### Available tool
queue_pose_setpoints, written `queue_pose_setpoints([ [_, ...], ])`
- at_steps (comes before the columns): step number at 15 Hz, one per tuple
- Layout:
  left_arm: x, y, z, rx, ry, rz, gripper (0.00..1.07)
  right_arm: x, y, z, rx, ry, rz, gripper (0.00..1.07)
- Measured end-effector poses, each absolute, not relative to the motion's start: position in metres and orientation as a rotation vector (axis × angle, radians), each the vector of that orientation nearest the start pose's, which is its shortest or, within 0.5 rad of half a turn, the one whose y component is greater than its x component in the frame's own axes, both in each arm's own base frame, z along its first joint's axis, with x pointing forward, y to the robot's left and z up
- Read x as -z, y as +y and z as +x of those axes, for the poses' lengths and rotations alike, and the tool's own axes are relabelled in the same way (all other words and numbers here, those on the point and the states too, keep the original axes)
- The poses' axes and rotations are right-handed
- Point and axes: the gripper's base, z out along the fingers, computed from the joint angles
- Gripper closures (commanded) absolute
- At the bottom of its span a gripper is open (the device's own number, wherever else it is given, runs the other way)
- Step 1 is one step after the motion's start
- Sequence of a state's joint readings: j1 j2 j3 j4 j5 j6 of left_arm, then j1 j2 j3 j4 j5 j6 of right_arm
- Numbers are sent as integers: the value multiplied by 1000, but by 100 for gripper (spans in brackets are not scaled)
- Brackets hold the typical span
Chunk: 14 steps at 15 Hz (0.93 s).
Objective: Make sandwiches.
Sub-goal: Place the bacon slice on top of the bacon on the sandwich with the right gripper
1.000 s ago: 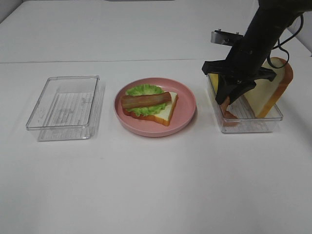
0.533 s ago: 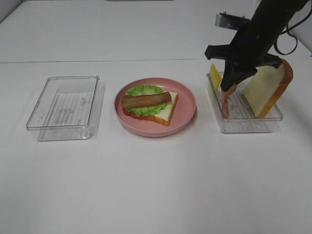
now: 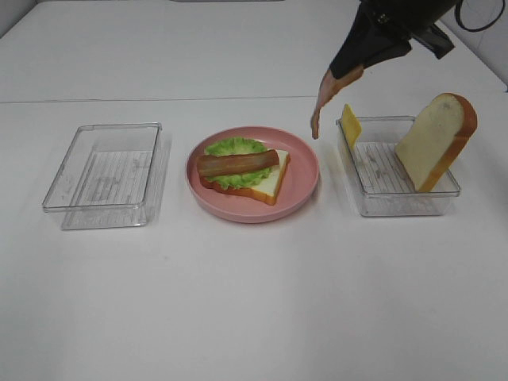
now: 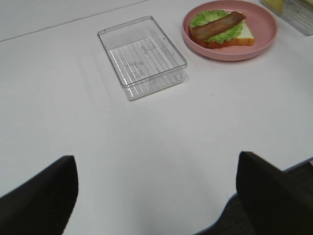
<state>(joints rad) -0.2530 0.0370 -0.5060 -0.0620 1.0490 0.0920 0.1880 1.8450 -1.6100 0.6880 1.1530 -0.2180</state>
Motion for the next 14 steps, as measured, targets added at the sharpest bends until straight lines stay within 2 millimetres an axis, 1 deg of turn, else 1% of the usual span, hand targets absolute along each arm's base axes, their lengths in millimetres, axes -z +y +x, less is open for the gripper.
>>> queue_pose_setpoints([
  [1,-280,-5,-1,174,2036,356,24,-306,133,376,-1072,2620,-309,107],
  [2,-280,-5,-1,174,2036,356,24,-307,135,377,-1097,2599,-310,107],
  [3,-280,-5,-1,174,2036,356,24,-306,143,379,-1146,2559,-313,107],
  [5,-280,-5,-1,174,2036,356,24,-290,166,387,-1188,2519,-324,107],
  [6,-280,-5,-1,174,2036,356,24,-284,173,389,-1197,2516,-320,107],
  [7,-280,-5,-1,174,2036,356,24,-272,187,393,-1214,2509,-298,107],
  [8,-280,-5,-1,174,2036,356,24,-246,211,401,-1250,2499,-206,107],
  [9,-280,-5,-1,174,2036,356,24,-235,220,405,-1271,2492,-146,107],
  [10,-280,-5,-1,174,2036,356,24,-229,224,407,-1279,2489,-122,107],
  [11,-280,-5,-1,174,2036,356,24,-217,230,411,-1308,2475,-71,107],
  [12,-280,-5,-1,174,2036,356,24,-207,234,416,-1352,2454,-12,107],
  [14,-280,-5,-1,174,2036,356,24,-187,239,422,-1411,2433,54,107],
])
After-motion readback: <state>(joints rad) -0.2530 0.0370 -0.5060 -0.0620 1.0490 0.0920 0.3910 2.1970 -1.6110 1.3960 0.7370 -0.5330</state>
